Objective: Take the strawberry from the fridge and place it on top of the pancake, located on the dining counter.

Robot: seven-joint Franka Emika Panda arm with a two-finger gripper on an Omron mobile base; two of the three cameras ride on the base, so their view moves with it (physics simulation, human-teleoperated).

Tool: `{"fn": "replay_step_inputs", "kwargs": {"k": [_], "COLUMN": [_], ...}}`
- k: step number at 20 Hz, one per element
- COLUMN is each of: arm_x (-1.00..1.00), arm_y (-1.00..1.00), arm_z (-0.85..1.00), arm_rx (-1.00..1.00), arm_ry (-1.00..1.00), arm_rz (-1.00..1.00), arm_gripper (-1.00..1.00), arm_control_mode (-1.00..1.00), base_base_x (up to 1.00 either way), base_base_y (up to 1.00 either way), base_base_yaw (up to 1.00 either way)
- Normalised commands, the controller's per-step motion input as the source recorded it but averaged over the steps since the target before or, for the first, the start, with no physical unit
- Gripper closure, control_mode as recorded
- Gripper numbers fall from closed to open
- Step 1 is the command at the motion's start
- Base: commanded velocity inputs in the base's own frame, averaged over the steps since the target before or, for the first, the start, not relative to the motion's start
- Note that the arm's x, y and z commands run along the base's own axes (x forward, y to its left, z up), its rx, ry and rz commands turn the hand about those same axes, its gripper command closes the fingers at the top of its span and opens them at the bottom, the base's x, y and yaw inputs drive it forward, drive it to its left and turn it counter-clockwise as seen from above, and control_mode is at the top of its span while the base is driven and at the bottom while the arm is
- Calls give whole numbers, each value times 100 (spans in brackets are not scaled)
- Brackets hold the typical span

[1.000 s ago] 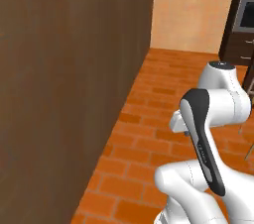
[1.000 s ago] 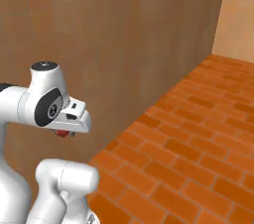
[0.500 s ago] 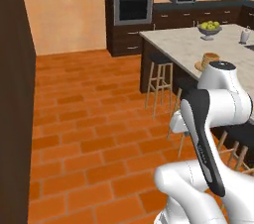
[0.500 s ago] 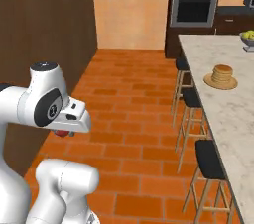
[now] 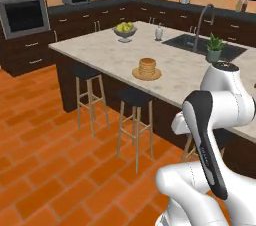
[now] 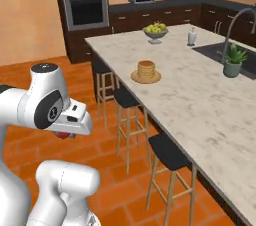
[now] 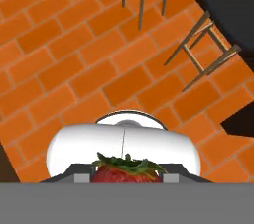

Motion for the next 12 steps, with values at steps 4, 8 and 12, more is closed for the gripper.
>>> {"fn": "replay_step_inputs", "kwargs": {"k": [4,8,12], "arm_x": [0,0,0], "arm_y": [0,0,0], "arm_z": [0,0,0], "arm_rx": [0,0,0], "arm_ry": [0,0,0], "arm_rz": [0,0,0], "arm_gripper": [100,100,100], "arm_control_mode": [100,100,100], "base_base_x": [86,80,79], "base_base_y": [58,55,53], "base_base_yaw": [-75,-77,-77]}}
